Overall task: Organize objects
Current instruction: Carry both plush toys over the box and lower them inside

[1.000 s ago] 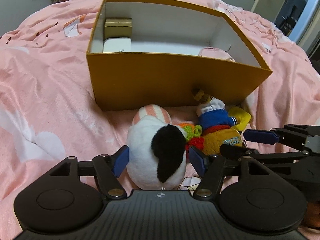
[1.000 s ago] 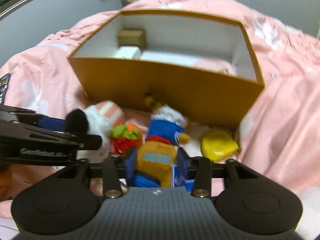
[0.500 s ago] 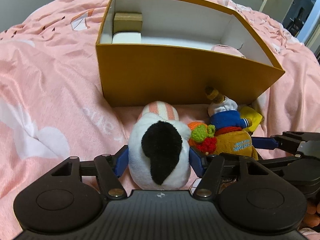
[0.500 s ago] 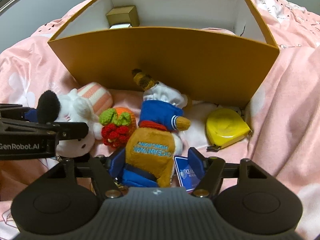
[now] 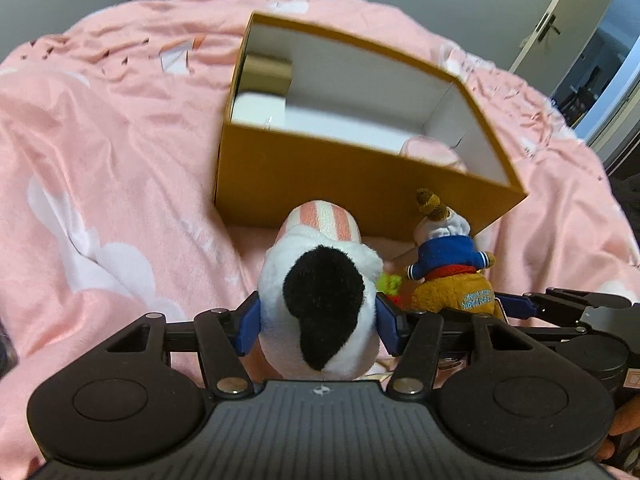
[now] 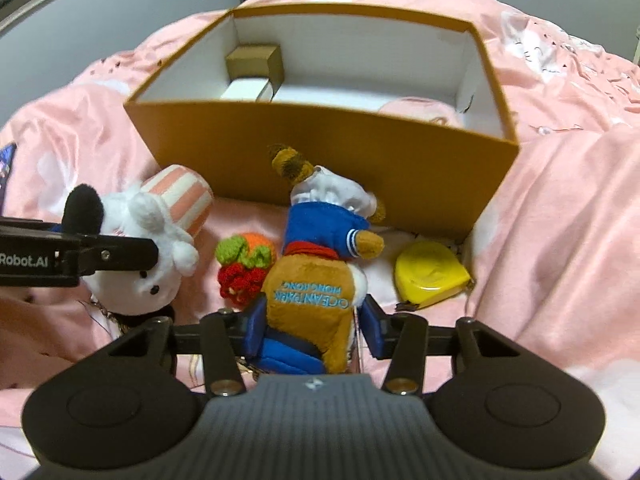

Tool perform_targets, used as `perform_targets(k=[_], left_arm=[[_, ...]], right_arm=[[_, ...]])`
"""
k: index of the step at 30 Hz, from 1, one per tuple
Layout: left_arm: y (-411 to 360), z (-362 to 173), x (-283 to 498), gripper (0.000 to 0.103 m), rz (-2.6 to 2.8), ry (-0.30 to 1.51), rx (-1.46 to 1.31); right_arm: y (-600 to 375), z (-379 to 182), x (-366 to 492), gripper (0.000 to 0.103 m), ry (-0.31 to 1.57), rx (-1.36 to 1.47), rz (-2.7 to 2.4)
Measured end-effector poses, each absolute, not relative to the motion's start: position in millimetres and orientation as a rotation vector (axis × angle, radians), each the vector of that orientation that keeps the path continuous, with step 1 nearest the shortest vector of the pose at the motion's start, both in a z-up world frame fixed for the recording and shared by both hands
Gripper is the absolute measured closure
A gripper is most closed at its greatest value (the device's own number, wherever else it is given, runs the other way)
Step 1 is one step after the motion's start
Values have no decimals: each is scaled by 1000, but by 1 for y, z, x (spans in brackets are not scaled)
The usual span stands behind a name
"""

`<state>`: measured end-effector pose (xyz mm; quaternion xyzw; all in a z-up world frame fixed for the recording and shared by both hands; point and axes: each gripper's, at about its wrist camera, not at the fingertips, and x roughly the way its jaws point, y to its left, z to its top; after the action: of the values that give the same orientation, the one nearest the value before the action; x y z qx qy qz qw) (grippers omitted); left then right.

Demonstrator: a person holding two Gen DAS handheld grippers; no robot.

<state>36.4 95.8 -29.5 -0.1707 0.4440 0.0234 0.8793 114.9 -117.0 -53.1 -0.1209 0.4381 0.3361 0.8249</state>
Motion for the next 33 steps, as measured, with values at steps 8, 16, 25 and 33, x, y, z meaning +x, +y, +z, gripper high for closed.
perform_targets(k=[8, 16, 25, 33], left_arm=[[95, 7, 32, 37, 0, 824, -416], [95, 41, 43, 37, -32, 718, -443], [106, 59, 78, 37, -21, 631, -472], [118, 53, 115, 37, -27, 622, -525]], right_arm=[[-126, -9, 107, 53, 800, -264, 765], [-128, 41, 111, 53, 690, -226, 837], [-116, 71, 145, 53, 598, -218, 832], [-95, 73, 186, 53, 592, -207, 822]])
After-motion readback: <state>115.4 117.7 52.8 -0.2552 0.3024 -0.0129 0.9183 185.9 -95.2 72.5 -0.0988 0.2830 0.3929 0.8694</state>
